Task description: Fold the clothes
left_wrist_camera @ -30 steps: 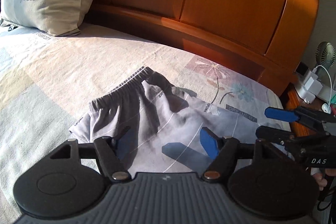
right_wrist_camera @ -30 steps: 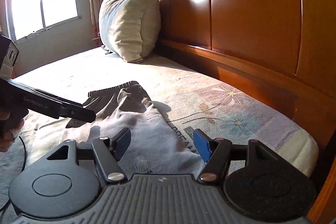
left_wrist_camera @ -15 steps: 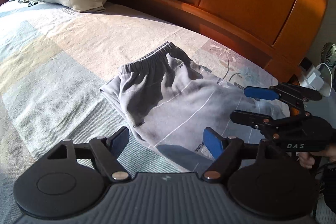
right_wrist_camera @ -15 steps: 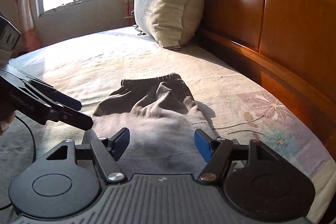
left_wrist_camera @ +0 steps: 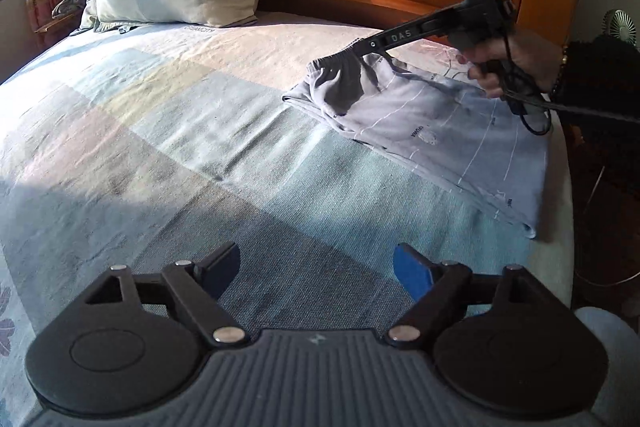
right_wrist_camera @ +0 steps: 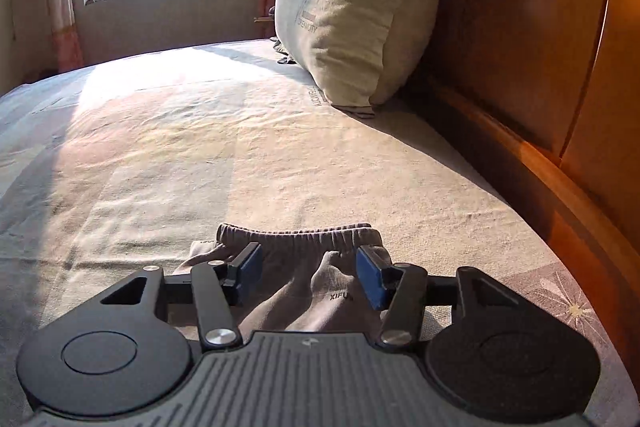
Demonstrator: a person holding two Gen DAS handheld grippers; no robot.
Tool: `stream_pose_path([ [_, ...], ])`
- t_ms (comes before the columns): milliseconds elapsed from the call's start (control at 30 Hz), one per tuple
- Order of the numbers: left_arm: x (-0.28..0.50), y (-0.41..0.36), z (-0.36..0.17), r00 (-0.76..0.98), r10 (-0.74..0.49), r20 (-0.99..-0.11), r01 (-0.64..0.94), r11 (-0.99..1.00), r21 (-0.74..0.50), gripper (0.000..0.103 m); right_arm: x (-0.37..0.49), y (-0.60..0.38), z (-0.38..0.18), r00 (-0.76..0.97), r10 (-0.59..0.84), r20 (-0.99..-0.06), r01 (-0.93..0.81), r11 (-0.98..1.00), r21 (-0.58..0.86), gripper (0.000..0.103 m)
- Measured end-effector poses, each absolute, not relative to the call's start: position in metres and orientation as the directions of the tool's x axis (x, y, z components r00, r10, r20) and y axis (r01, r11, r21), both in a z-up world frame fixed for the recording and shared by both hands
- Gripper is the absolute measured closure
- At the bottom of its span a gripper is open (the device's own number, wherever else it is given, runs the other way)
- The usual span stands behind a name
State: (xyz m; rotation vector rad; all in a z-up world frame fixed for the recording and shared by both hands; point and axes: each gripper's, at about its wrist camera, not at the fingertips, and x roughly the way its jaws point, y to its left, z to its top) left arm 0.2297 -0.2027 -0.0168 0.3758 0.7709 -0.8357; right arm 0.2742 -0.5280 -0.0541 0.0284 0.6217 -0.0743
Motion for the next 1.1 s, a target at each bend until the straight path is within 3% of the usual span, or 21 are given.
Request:
stream_pose_path([
  [67,0.225,-0.199,-0.017,0.422,-0.528,-0.737,0.785,0.619,0.006,0.018,0.283,-0.528,-0.058,0.801,-0.064,-0.596,0.083,0.997,0.004,0.048],
  [100,0.224,-0.198,-0.018,0.417,-0.530,-0.738,0.790,0.612,0.006,0.018,0.287,-0.527,-0.061,0.796,-0.066,-0.602,0.086,0.996,0.004,0.041],
  [200,0.222,-0.199,-0.022,0.406,-0.534,-0.742,0.801,0.599,0.007,0.018,0.300,-0.527,-0.067,0.780,-0.071,-0.621,0.093,0.996,0.003,0.034],
  [833,0.213,-0.189,-0.028,0.401,-0.559,-0.726,0.790,0.613,-0.036,0.018,0.366,-0.523,-0.086,0.713,-0.148,-0.685,0.158,0.986,-0.049,0.031],
  [1000,0.207,-0.183,-0.023,0.406,-0.560,-0.722,0.799,0.602,-0.018,0.018,0.323,-0.521,-0.054,0.750,-0.051,-0.659,0.115,0.992,0.054,0.031],
  [1100,0.205,-0.183,-0.024,0.406,-0.552,-0.729,0.795,0.606,-0.016,0.018,0.304,-0.498,-0.058,0.726,-0.016,-0.688,0.026,1.000,0.005,0.030],
])
